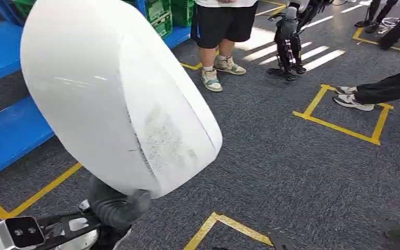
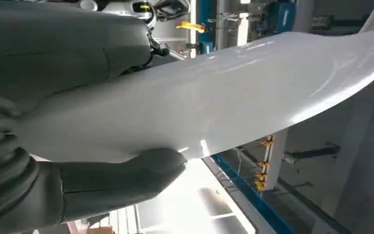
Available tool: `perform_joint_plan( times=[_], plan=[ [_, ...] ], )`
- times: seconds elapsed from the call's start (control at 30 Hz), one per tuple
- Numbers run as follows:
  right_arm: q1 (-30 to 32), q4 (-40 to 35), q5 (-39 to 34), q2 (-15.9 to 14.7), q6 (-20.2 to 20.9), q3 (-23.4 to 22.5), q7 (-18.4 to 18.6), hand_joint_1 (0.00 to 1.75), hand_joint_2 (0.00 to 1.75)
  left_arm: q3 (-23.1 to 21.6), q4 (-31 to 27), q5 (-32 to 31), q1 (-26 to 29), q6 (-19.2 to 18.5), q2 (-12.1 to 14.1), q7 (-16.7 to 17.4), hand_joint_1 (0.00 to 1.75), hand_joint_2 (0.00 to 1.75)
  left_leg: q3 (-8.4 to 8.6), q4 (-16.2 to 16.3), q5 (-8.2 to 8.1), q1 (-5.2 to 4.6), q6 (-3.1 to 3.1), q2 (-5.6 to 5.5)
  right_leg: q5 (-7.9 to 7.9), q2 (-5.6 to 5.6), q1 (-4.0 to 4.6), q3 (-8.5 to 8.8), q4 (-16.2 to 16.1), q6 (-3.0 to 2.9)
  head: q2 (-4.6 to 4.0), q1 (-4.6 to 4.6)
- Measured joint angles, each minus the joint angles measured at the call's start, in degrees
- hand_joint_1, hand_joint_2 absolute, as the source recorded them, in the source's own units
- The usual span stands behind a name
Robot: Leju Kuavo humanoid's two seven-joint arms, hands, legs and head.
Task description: Take the parts from the cabinet and place them on the table.
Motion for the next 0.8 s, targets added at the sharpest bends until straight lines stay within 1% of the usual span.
perform_joint_plan(
  times=[0.03, 0.07, 0.1, 0.13, 0.2, 0.23, 0.27, 0.3, 0.33, 0.37, 0.4, 0.43, 0.47, 0.5, 0.53, 0.57, 0.6, 0.63, 0.67, 0.7, 0.73, 0.77, 0.8],
  plan=[
    [0.0, 0.0, 0.0, 0.0, 0.0, 0.0, 0.0, 0.00, 1.75, -0.1, 0.0, 0.0, 0.0, 0.0, 0.0, 0.0, 1.75, 1.75, 0.26, 0.0, -0.18, 0.00, -0.16, 0.59, 2.44, -0.70, 0.03, 3.07, -5.6, -0.15, 0.00, 0.02],
    [-0.1, 0.0, 0.0, 0.0, 0.0, 0.0, 0.0, 0.00, 1.75, -0.1, 0.0, 0.0, 0.0, 0.0, 0.0, 0.0, 1.75, 1.75, 0.56, 0.0, -0.39, -0.15, -0.43, 0.95, 4.03, -3.27, 0.22, 5.92, -10.5, -0.38, 0.00, 0.04],
    [-0.4, 0.0, 0.0, 0.0, 0.0, 0.0, 0.0, 0.00, 1.75, -0.1, 0.0, 0.0, 0.0, 0.0, 0.0, 0.0, 1.75, 1.75, 0.58, 0.2, -0.65, -0.71, -0.82, 1.26, 3.23, -5.01, 0.87, 6.74, -11.9, -0.71, 0.00, 0.11],
    [-0.5, 0.0, 0.0, 0.0, 0.0, 0.0, 0.0, 0.00, 1.75, -0.1, -0.1, 0.0, 0.0, 0.0, 0.1, 0.0, 1.75, 1.75, 0.58, 0.2, -0.60, -0.73, -1.08, 1.69, 3.45, -3.80, 0.66, 6.36, -11.8, -1.23, 0.00, -0.15],
    [-0.4, 0.0, 0.0, 0.0, 0.0, 0.0, 0.0, 0.00, 1.75, -0.2, -0.1, -0.1, -0.1, 0.0, 0.1, 0.0, 1.75, 1.75, 0.67, -0.1, -0.55, -0.68, -1.47, 2.71, 3.47, -2.75, 0.86, 5.87, -11.6, -1.71, 0.00, -0.04],
    [-0.3, 0.0, 0.0, 0.0, 0.0, 0.0, 0.0, 0.00, 1.75, -0.2, -0.2, -0.1, -0.1, 0.0, 0.1, 0.0, 1.75, 1.75, 0.85, -0.1, -0.76, -0.66, -1.89, 3.34, 3.71, -2.04, 0.76, 5.90, -11.9, -2.16, 0.00, -0.02],
    [-0.2, 0.0, 0.0, 0.0, 0.0, 0.0, 0.0, 0.00, 1.75, -0.2, -0.3, -0.1, -0.1, 0.0, 0.1, 0.0, 1.75, 1.75, 0.82, 0.4, -1.48, -0.39, -2.35, 1.71, 3.93, -1.32, 0.43, 6.02, -12.2, -2.48, 0.00, -0.11],
    [-0.3, 0.0, 0.0, 0.0, 0.0, 0.0, 0.0, 0.00, 1.75, -0.2, -0.3, -0.1, -0.1, 0.1, 0.2, 0.0, 1.75, 1.75, -0.18, 2.6, -3.25, -0.32, -2.46, -0.46, 4.02, -0.78, 0.30, 5.99, -12.2, -2.67, 0.00, -0.26],
    [-0.4, 0.0, 0.1, 0.0, 0.0, 0.0, 0.0, 0.00, 1.75, -0.2, -0.3, -0.1, -0.1, 0.1, 0.2, 0.0, 1.75, 1.75, -2.14, 6.9, -5.71, -0.33, -2.55, -1.36, 4.03, -0.12, 0.23, 5.93, -12.2, -2.85, 0.00, -0.37],
    [-0.5, 0.0, 0.1, 0.0, 0.0, 0.0, 0.0, 0.00, 1.75, -0.2, -0.3, -0.1, -0.1, 0.2, 0.2, 0.0, 1.75, 1.75, -4.41, 11.6, -7.74, -0.33, -2.61, -1.73, 4.02, 0.56, 0.23, 5.90, -12.2, -2.92, 0.00, -0.46],
    [-0.5, 0.0, 0.1, 0.0, 0.1, 0.0, 0.0, 0.00, 1.75, -0.2, -0.3, -0.1, -0.1, 0.2, 0.2, 0.0, 1.75, 1.75, -6.48, 15.5, -9.04, -0.35, -2.64, -1.87, 4.03, 1.20, 0.25, 5.87, -12.2, -2.98, 0.00, -0.42],
    [-0.4, 0.0, 0.1, 0.0, 0.1, 0.0, 0.0, 0.00, 1.75, -0.2, -0.3, -0.1, -0.1, 0.2, 0.2, 0.0, 1.75, 1.75, -7.72, 17.5, -9.11, -0.35, -2.61, -1.88, 4.04, 1.86, 0.25, 5.88, -12.2, -2.98, -0.02, -0.44],
    [-0.3, 0.0, 0.1, 0.0, 0.1, 0.0, 0.0, 0.00, 1.75, -0.2, -0.3, -0.1, -0.2, 0.2, 0.2, 0.0, 1.75, 1.75, -7.59, 16.7, -7.64, -0.35, -2.56, -1.89, 4.05, 2.61, 0.22, 5.91, -12.2, -2.96, 0.00, -0.44],
    [-0.3, 0.0, 0.1, 0.0, 0.1, 0.0, 0.1, 0.00, 1.75, -0.2, -0.3, -0.1, -0.2, 0.2, 0.2, 0.0, 1.75, 1.75, -6.17, 13.4, -4.98, -0.29, -2.44, -1.96, 4.12, 3.47, 0.12, 5.95, -12.2, -2.85, -0.02, -0.42],
    [-0.3, 0.0, 0.1, 0.0, 0.1, 0.0, 0.1, 0.00, 1.75, -0.3, -0.4, -0.1, -0.2, 0.2, 0.2, 0.0, 1.75, 1.75, -4.03, 9.0, -2.32, -0.22, -2.36, -2.50, 4.16, 4.22, 0.03, 6.03, -12.2, -2.74, 0.00, -0.42],
    [-0.4, 0.0, 0.2, 0.0, 0.2, 0.0, 0.1, 0.00, 1.75, -0.3, -0.4, -0.1, -0.2, 0.2, 0.2, 0.0, 1.75, 1.75, -1.78, 4.4, -0.15, -0.06, -2.33, -4.00, 4.21, 4.87, -0.12, 6.06, -12.1, -2.50, 0.00, -0.46],
    [-0.4, 0.0, 0.2, 0.0, 0.2, 0.0, 0.1, 0.00, 1.75, -0.3, -0.4, -0.1, -0.2, 0.2, 0.2, 0.0, 1.75, 1.75, -0.56, 1.5, 0.20, 0.30, -2.37, -7.22, 4.26, 5.42, 0.07, 5.85, -12.0, -2.14, -0.02, -0.52],
    [-0.6, 0.0, 0.2, 0.0, 0.2, 0.0, 0.1, 0.00, 1.75, -0.3, -0.4, -0.1, -0.2, 0.2, 0.2, 0.0, 1.75, 1.75, -0.13, 0.1, -0.42, 0.56, -2.15, -7.26, 4.25, 6.00, 0.15, 5.32, -11.6, -1.89, 0.00, -0.55],
    [-0.5, 0.0, 0.2, 0.0, 0.1, 0.1, 0.2, 0.00, 1.75, -0.4, -0.4, 0.0, -0.2, 0.2, 0.1, 0.0, 1.75, 1.75, -0.36, 0.4, -0.32, 0.27, -1.94, -7.06, 4.56, 6.40, -0.06, 5.10, -12.0, -1.42, 0.00, -0.52],
    [-0.3, 0.0, 0.2, 0.0, 0.1, 0.0, 0.2, 0.00, 1.75, -0.5, -0.4, 0.0, -0.3, 0.2, 0.1, 0.0, 1.75, 1.75, -0.37, 0.4, -0.33, 0.03, -1.42, -6.66, 4.75, 6.92, -0.34, 5.05, -12.3, -0.89, 0.00, -0.64],
    [-0.1, 0.0, 0.2, 0.0, 0.1, 0.0, 0.3, 0.00, 1.75, -0.6, -0.4, 0.0, -0.4, 0.2, 0.1, 0.0, 1.75, 1.75, -0.30, 0.3, -0.09, 0.11, -0.95, -6.02, 4.91, 7.43, -0.38, 4.81, -12.6, -0.50, -0.02, -0.52],
    [0.0, 0.0, 0.2, -0.1, 0.0, 0.0, 0.5, 0.00, 1.75, -0.7, -0.4, 0.0, -0.5, 0.2, 0.1, 0.0, 1.75, 1.75, -0.14, -0.1, 0.17, 0.40, -0.50, -5.19, 4.69, 6.45, -0.41, 4.65, -12.4, -0.64, 0.00, -0.61],
    [-0.1, 0.0, 0.2, -0.1, 0.0, 0.1, 0.6, 0.00, 1.75, -0.9, -0.4, -0.1, -0.5, 0.2, 0.1, 0.0, 1.75, 1.75, -0.09, -0.1, 0.14, 0.34, -0.14, -4.65, 3.56, 3.58, -0.28, 3.91, -10.5, -0.47, 0.00, -0.11]
  ],
)
